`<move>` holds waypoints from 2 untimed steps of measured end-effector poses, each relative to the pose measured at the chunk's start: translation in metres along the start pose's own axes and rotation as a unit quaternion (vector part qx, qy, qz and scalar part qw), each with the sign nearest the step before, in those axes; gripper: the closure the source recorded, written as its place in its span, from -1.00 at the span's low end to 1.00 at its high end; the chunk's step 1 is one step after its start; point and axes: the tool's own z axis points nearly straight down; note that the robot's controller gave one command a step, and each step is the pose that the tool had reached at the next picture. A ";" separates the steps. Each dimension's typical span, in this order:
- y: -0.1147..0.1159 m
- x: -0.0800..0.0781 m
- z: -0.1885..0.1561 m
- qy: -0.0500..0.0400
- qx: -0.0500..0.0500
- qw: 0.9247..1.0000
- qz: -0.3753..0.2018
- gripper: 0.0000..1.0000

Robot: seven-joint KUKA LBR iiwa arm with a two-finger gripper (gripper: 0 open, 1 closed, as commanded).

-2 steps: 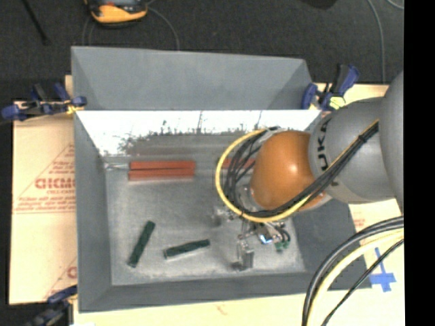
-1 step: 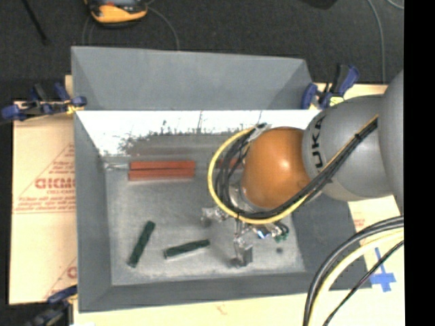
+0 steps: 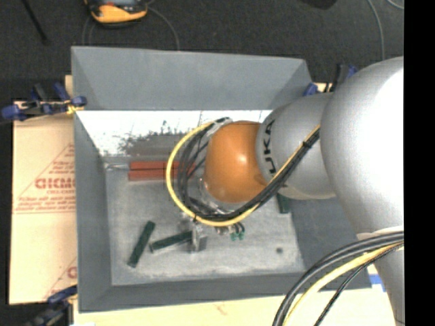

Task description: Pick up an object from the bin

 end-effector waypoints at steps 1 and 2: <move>0.000 0.000 0.000 0.000 0.000 1.000 0.000 1.00; -0.001 -0.016 -0.120 -0.001 0.001 0.981 -0.193 1.00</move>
Offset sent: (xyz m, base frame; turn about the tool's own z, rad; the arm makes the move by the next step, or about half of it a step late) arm 0.0120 0.0037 0.1164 -0.3900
